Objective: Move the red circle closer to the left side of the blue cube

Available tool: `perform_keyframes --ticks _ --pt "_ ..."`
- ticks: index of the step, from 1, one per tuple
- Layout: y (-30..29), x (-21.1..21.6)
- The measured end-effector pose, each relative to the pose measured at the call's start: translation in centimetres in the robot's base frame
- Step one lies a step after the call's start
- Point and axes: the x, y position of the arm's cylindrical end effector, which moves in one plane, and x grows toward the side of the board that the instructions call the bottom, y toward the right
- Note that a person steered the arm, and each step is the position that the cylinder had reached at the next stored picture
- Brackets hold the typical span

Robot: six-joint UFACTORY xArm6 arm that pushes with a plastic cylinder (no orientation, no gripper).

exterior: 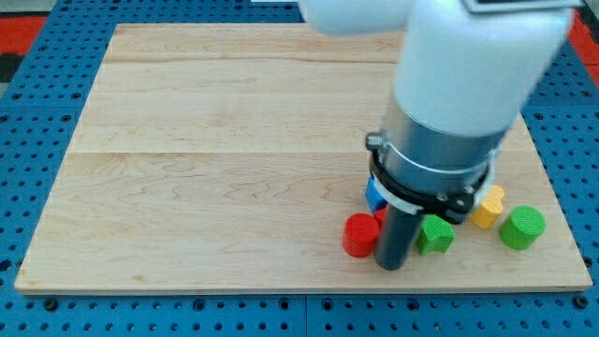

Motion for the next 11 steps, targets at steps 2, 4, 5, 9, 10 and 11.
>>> perform_keyframes --ticks 2,4,5,9,10,11 --pt "0.5 1.0" --pt "-3.3 0.5" --pt "-5.1 0.4" --pt "-4.8 -4.2" --pt "-4.8 -4.2" --pt "-6.0 -2.3"
